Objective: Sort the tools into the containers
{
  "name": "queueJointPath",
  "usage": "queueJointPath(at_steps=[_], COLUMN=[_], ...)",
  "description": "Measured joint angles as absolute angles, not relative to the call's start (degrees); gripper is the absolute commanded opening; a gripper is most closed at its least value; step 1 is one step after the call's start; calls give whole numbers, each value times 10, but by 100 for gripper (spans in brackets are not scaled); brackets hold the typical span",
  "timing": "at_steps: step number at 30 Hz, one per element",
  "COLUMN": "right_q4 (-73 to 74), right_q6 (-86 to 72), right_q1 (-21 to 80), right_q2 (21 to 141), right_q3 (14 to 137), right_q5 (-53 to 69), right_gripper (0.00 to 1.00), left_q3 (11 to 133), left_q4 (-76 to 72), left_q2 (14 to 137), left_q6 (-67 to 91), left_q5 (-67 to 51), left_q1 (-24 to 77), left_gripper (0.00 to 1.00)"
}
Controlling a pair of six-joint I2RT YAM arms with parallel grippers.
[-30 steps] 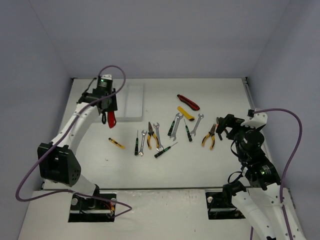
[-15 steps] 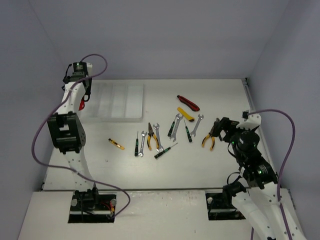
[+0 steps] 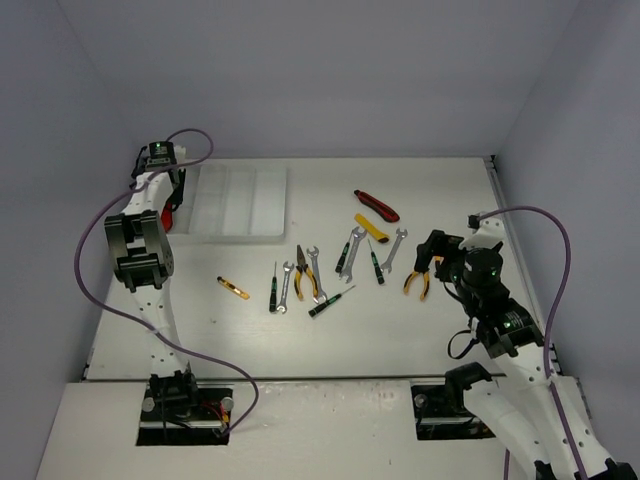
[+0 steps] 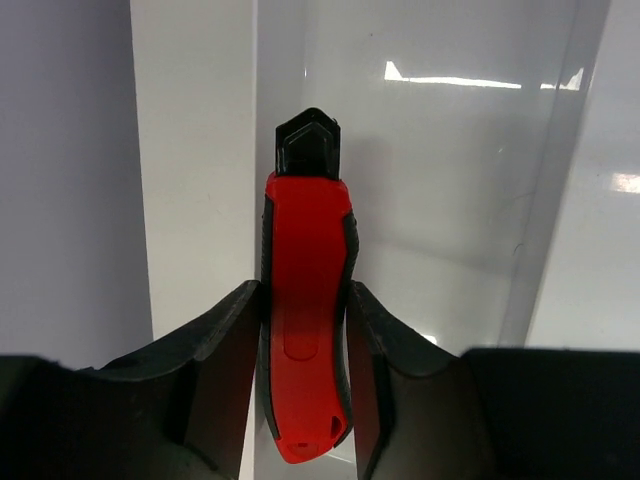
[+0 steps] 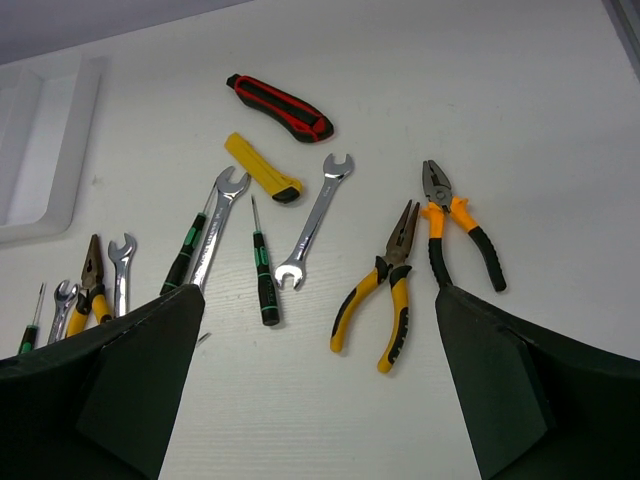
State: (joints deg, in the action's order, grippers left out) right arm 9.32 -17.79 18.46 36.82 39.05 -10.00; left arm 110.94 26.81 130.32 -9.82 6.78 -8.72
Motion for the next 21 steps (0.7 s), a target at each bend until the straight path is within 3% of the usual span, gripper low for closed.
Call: queueJointPath(at_steps=[4, 13, 20, 21], right_q4=[93, 101, 97, 95], right_q6=[-176, -151, -113, -107], right_q1=[185, 185, 185, 185], right_q2=[379, 451, 591, 621], right_q3=[391, 456, 584, 607], right_q5=[-96, -91, -85, -85], right_gripper=[100, 100, 100, 99], left_q3=[1101, 1054, 1000, 990], left_q4=[257, 257, 238, 235], left_q2=[1301, 1230, 1025, 992], left_q6=[-95, -52, 97, 116], left_q5=[55, 9, -77, -88], left_q1=[-90, -93, -93, -93], left_gripper=[67, 72, 82, 87])
